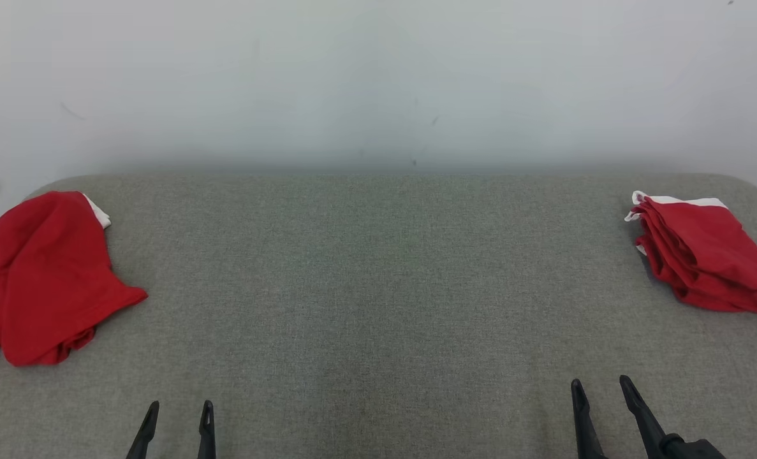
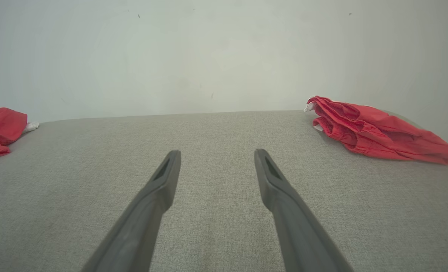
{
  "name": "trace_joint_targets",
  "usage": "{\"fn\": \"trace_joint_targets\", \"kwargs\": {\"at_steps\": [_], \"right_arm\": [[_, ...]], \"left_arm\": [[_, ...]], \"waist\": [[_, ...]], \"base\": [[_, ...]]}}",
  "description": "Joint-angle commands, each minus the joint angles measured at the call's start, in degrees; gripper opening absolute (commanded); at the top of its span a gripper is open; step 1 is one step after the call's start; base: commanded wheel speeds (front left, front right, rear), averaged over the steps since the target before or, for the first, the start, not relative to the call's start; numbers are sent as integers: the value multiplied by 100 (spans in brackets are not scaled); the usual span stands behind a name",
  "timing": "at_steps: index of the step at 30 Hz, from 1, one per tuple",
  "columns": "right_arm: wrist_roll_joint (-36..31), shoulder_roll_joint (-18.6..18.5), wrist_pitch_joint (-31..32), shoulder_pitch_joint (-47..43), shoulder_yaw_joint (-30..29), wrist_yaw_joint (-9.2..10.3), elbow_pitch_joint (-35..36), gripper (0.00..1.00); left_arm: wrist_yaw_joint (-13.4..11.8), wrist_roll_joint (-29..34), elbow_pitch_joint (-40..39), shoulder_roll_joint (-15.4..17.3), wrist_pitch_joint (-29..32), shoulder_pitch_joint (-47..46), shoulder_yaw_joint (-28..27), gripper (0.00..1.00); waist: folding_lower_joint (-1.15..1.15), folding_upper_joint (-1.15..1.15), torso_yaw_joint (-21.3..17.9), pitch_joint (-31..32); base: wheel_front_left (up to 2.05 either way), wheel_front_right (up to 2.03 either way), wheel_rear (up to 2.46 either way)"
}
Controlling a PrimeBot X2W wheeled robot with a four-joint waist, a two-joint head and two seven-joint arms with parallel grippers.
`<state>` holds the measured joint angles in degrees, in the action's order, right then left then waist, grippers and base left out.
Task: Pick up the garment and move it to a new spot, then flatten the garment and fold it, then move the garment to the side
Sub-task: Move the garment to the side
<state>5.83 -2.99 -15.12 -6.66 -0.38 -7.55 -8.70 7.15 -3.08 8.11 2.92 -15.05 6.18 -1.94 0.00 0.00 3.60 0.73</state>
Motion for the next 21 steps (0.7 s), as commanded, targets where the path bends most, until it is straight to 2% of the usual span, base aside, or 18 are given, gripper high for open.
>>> {"fn": "trace_joint_targets", "kwargs": {"at_steps": [1,21], "right_arm": [[34,18,-2,-38,-8,14,-12,100],[95,18,-2,-44,20,14,-45,100]], "left_arm": [[35,31,-12,2,-17,68,-24,100],[34,-31,-4,3,-17,63,-35,100]], "waist": [[0,0,3,1],[0,0,7,17]], "base": [[0,0,0],[0,0,0]]}}
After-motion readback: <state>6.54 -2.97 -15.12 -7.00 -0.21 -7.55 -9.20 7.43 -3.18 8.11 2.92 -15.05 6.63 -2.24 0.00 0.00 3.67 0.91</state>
